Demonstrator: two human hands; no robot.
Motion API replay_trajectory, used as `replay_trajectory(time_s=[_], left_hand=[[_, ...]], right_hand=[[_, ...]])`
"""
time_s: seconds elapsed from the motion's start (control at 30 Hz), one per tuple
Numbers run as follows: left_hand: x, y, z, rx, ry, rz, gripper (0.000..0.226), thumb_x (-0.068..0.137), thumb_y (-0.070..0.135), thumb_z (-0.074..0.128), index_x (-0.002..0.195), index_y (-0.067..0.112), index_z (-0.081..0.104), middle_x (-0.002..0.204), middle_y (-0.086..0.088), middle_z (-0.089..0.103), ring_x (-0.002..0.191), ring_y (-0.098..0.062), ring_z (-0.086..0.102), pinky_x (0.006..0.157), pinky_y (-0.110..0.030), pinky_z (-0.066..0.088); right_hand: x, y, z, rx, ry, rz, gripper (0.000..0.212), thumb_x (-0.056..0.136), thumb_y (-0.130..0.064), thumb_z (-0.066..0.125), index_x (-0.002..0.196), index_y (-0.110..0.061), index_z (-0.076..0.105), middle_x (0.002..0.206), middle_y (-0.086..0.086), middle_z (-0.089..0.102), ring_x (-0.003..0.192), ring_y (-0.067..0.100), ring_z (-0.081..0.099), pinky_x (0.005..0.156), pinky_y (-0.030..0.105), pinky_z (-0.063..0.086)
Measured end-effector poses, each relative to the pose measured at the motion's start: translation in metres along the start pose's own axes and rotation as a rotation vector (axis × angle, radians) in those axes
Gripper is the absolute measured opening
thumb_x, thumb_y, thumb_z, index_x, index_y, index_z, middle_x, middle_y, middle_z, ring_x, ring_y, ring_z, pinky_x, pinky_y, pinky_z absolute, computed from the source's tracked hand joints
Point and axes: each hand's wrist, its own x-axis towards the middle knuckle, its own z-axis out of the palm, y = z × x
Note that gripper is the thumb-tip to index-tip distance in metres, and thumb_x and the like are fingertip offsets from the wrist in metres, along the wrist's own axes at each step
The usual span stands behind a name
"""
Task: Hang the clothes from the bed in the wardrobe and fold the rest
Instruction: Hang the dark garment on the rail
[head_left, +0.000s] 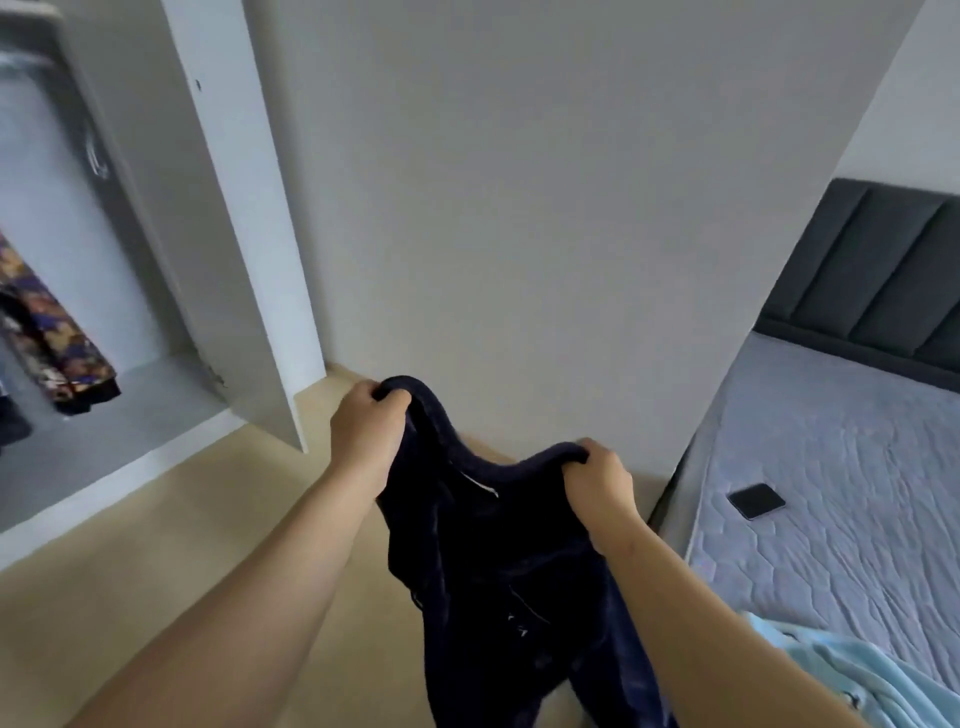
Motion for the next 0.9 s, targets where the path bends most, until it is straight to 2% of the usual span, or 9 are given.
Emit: replay_trajectory(time_s=[0.13,0.27,0.37,0.5,0.53,0.6,0.67,0.8,0.9], left_hand=[[0.038,-0.026,-0.061,0.100,0.059,-0.048,0.010,0.082,0.025,0.050,0.074,0.020,0.052,0.074,0.001,0.056,0.063,-0.014,0.051,0.051,-0.027,0.036],[0.070,-0.051,-0.131,0.149,0.160,-0.127,0.011,0.081,0.027,0.051,0.074,0.019,0.053,0.074,0.000,0.057,0.065,-0.016,0.053,0.053,-0.028,0.038],[0.088,-0.067,-0.178,0.186,0.273,-0.161,0.012,0.084,0.029,0.050,0.075,0.021,0.052,0.079,-0.001,0.057,0.068,-0.016,0.052,0.055,-0.029,0.039],[0.112,-0.086,-0.240,0.393,0.451,-0.245,0.020,0.083,0.036,0.051,0.094,0.023,0.061,0.101,-0.007,0.056,0.090,-0.029,0.056,0.081,-0.041,0.050],[0.117,-0.092,-0.253,0.398,0.481,-0.260,0.021,0.083,0.034,0.050,0.097,0.023,0.061,0.104,-0.010,0.056,0.092,-0.031,0.056,0.082,-0.041,0.050],[0.130,-0.104,-0.278,0.299,0.541,-0.270,0.017,0.086,0.027,0.048,0.097,0.019,0.059,0.109,-0.017,0.054,0.087,-0.031,0.057,0.072,-0.034,0.048],[0.144,-0.112,-0.292,0.186,0.593,-0.289,0.016,0.089,0.022,0.045,0.099,0.019,0.057,0.112,-0.018,0.052,0.084,-0.028,0.056,0.067,-0.030,0.046],[0.198,-0.120,-0.310,-0.038,0.677,-0.341,0.027,0.091,0.019,0.040,0.115,0.022,0.053,0.115,-0.013,0.055,0.101,-0.031,0.055,0.092,-0.046,0.049],[0.246,-0.119,-0.319,-0.088,0.724,-0.366,0.026,0.093,0.018,0.038,0.116,0.024,0.050,0.115,-0.013,0.055,0.103,-0.033,0.054,0.090,-0.050,0.049]], right_hand=[[0.011,-0.052,0.061,0.107,-0.014,-0.032,0.031,0.082,-0.005,0.033,0.091,-0.024,0.056,0.078,-0.004,0.055,0.071,0.017,0.052,0.066,0.030,0.042],[0.022,-0.103,0.128,0.136,-0.080,-0.079,0.027,0.083,-0.004,0.034,0.090,-0.022,0.054,0.077,-0.002,0.055,0.068,0.015,0.051,0.054,0.026,0.037],[0.027,-0.136,0.172,0.175,-0.136,-0.124,0.025,0.084,-0.004,0.037,0.086,-0.022,0.054,0.075,-0.002,0.055,0.067,0.015,0.051,0.051,0.024,0.035],[0.035,-0.175,0.230,0.225,-0.239,-0.172,0.025,0.082,-0.005,0.040,0.081,-0.023,0.057,0.079,0.003,0.060,0.073,0.022,0.057,0.057,0.026,0.042],[0.038,-0.184,0.242,0.228,-0.266,-0.184,0.024,0.081,-0.005,0.041,0.079,-0.023,0.057,0.078,0.003,0.060,0.072,0.023,0.057,0.057,0.026,0.043],[0.046,-0.205,0.276,0.214,-0.348,-0.217,0.024,0.082,-0.004,0.043,0.076,-0.023,0.056,0.074,0.003,0.059,0.066,0.021,0.056,0.053,0.024,0.040],[0.053,-0.223,0.301,0.186,-0.405,-0.257,0.021,0.083,-0.006,0.043,0.083,-0.020,0.058,0.074,0.003,0.059,0.066,0.021,0.056,0.054,0.026,0.041],[0.084,-0.263,0.357,0.149,-0.512,-0.329,0.022,0.083,-0.005,0.045,0.095,-0.015,0.062,0.082,0.007,0.063,0.080,0.028,0.060,0.069,0.033,0.048],[0.118,-0.294,0.389,0.136,-0.578,-0.367,0.020,0.085,-0.006,0.048,0.097,-0.017,0.061,0.084,0.004,0.063,0.079,0.023,0.060,0.066,0.028,0.047]])
